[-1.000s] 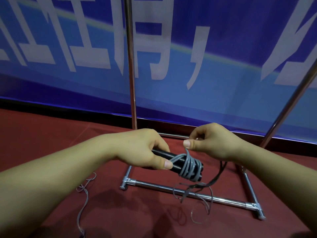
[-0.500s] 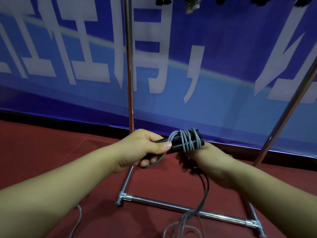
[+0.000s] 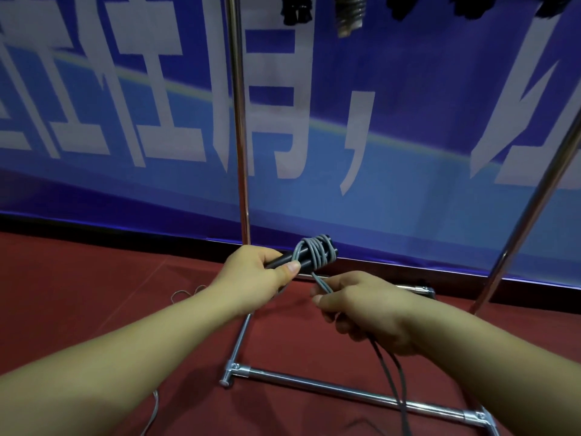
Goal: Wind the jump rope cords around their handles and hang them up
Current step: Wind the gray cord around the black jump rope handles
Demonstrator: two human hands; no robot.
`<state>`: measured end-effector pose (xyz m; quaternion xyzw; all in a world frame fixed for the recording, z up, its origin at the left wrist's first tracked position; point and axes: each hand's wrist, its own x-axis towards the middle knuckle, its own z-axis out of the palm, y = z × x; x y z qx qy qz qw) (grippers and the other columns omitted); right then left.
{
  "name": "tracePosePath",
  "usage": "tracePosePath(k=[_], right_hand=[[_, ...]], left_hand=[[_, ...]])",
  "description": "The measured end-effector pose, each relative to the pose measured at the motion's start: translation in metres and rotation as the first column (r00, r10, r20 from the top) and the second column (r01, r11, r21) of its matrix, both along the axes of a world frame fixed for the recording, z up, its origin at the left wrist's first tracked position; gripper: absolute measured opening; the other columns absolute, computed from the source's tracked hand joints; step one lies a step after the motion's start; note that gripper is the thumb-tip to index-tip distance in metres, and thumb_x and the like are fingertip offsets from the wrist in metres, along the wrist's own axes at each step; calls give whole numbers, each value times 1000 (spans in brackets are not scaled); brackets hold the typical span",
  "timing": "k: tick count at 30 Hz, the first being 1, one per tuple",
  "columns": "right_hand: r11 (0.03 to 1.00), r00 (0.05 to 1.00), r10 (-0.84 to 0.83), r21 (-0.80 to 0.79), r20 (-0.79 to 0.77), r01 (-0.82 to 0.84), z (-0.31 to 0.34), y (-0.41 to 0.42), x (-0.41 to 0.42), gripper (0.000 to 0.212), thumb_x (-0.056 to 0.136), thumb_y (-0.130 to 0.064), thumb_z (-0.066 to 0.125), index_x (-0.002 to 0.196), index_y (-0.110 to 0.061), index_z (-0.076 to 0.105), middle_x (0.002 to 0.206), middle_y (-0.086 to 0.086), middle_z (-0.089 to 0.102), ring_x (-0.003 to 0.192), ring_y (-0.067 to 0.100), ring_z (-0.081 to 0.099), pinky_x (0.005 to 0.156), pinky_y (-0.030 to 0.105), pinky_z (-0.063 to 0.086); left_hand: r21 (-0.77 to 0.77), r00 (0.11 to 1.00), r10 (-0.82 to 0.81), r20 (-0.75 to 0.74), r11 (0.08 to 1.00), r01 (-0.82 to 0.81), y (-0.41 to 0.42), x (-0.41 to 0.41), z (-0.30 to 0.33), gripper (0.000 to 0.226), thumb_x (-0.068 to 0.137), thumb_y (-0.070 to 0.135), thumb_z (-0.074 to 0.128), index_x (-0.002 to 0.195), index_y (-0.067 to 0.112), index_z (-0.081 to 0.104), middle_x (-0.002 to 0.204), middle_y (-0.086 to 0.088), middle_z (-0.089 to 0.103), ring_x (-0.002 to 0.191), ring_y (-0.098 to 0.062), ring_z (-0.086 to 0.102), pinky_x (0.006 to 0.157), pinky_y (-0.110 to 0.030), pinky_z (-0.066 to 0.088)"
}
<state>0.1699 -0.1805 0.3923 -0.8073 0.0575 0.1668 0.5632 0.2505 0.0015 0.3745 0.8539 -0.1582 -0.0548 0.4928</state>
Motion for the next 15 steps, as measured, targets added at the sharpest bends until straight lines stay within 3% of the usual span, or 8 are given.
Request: tracePosePath(k=[3, 6, 10, 15], right_hand=[[1000, 1000, -11, -28, -13, 11, -2, 3, 2, 17, 97, -20, 59, 81, -16, 56, 63, 0, 44, 49, 13, 42, 48, 25, 35], [991, 1000, -10, -133, -18, 8, -4, 3, 5, 23, 95, -28, 63, 74, -21, 61, 63, -3, 47, 58, 16, 45, 56, 28, 42], [983, 999, -27, -185, -25, 22, -4, 4, 4, 24, 94, -27, 62, 74, -15, 58, 64, 5, 50, 58, 20, 42, 52, 28, 34], [966, 996, -91, -239, 25, 94, -2, 8, 6, 22, 93, -31, 64, 81, -11, 64, 68, 8, 54, 65, 24, 47, 57, 31, 38]], left_hand=[[91, 996, 50, 71, 994, -57, 4, 4, -4, 32, 90, 41, 69, 73, 14, 70, 57, 1, 60, 53, -14, 54, 60, -29, 44], [136, 990, 100, 96, 984, -113, 10, 8, -5, 29, 90, 42, 70, 72, 20, 71, 60, 0, 65, 55, -13, 57, 61, -28, 45], [271, 979, 101, 175, 951, -147, 15, 8, -8, 23, 89, 47, 69, 78, 28, 72, 61, 7, 63, 63, -11, 60, 58, -26, 39], [353, 973, 85, 216, 922, -159, 15, 8, -9, 19, 89, 49, 68, 82, 32, 71, 68, 8, 66, 71, -13, 64, 60, -26, 40]])
